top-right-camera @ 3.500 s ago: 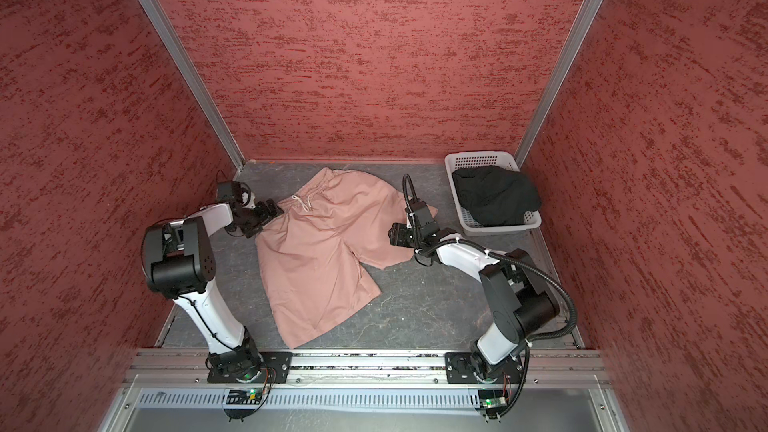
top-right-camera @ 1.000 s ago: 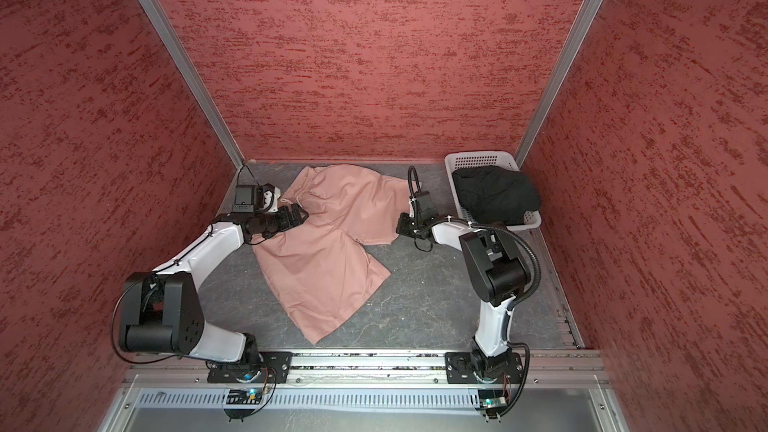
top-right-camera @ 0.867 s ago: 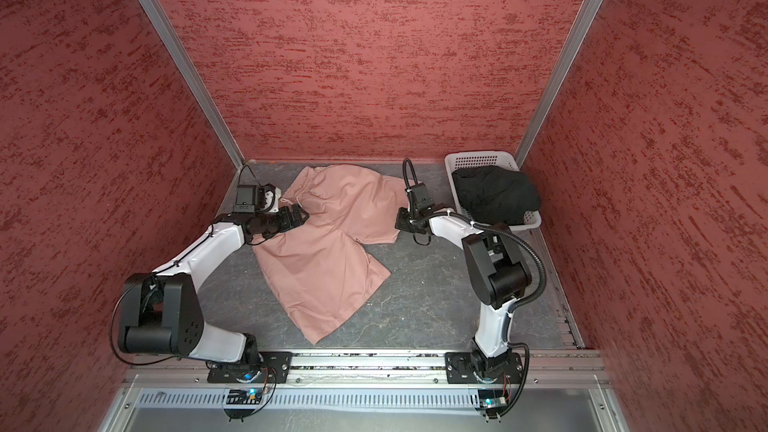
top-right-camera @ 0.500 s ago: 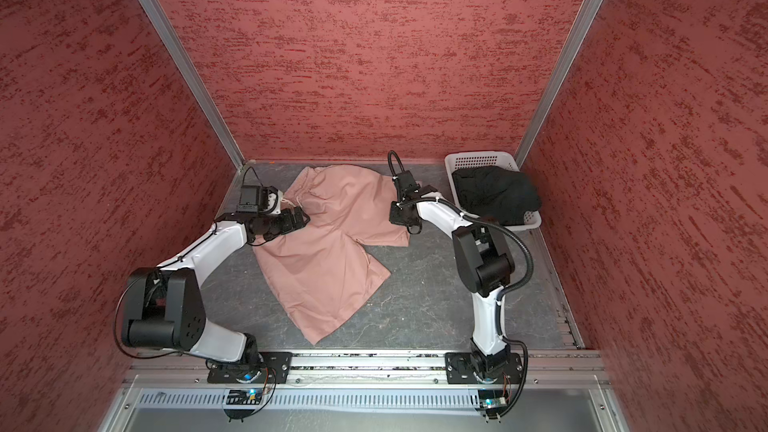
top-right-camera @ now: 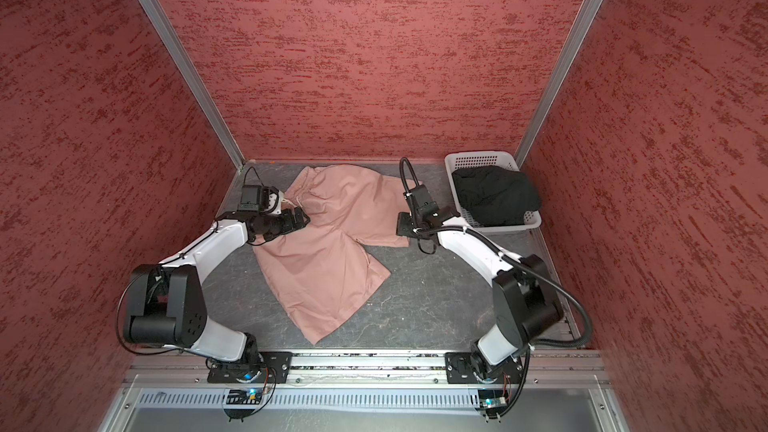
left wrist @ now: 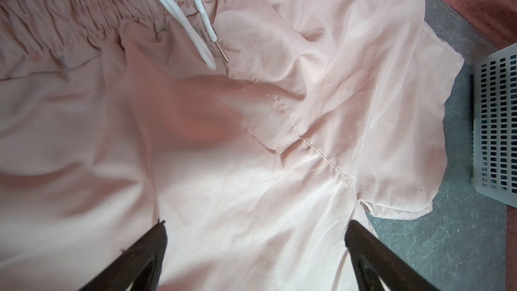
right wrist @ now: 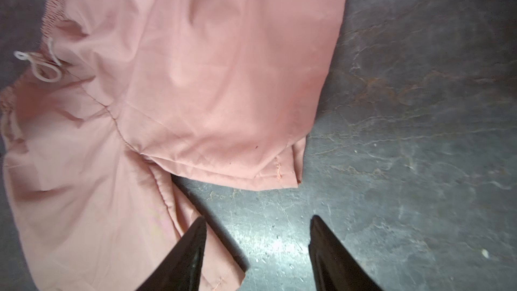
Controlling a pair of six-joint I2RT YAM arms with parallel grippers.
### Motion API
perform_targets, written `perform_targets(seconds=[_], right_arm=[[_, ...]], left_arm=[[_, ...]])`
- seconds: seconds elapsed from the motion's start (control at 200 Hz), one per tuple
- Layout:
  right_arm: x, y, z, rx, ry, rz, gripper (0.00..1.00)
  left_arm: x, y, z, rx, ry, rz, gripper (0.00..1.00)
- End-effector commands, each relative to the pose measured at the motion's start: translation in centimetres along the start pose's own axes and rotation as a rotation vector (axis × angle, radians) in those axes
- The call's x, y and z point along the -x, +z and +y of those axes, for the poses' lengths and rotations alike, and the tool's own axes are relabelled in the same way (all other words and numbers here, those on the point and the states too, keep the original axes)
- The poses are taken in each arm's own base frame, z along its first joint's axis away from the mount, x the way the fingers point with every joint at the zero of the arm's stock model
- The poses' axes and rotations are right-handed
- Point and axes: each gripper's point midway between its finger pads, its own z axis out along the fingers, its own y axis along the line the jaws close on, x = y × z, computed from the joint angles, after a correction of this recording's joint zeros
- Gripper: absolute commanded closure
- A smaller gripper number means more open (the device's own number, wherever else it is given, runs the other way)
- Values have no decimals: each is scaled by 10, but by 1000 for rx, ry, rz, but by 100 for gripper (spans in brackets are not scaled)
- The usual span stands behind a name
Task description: Fold and stack the shorts
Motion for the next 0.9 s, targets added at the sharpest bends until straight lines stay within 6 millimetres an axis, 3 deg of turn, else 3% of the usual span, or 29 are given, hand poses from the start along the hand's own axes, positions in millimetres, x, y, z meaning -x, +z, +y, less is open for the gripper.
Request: perform_targets(seconds=[0.0,0.19,0.276,0.496,0.606,0.681,0.807,0.897], right_arm=[[-34,15,-8,23,36,43,40],[-103,20,37,161,-140,170,32],[-124,26,54,226,-181,205,30],[-144,38,66,225,-186,246,28],[-155,46,54,129,-194,278,27],[-165,52,57,133,-192,309,27],[-175,57,65,150,-200,334,35],[-174,56,49,49,-204,337,52]], left_arm=[[12,-14,-3,-4,3,-72,1],[20,-22,10,-12,-47,-120,1],[21,-25,17,10,-51,-126,1],[12,-28,32,46,-81,-124,1],[9,-31,37,66,-85,-123,1],[6,-33,36,62,-89,-126,1],[6,-38,34,60,-85,-134,1],[7,-43,35,72,-78,-138,1]])
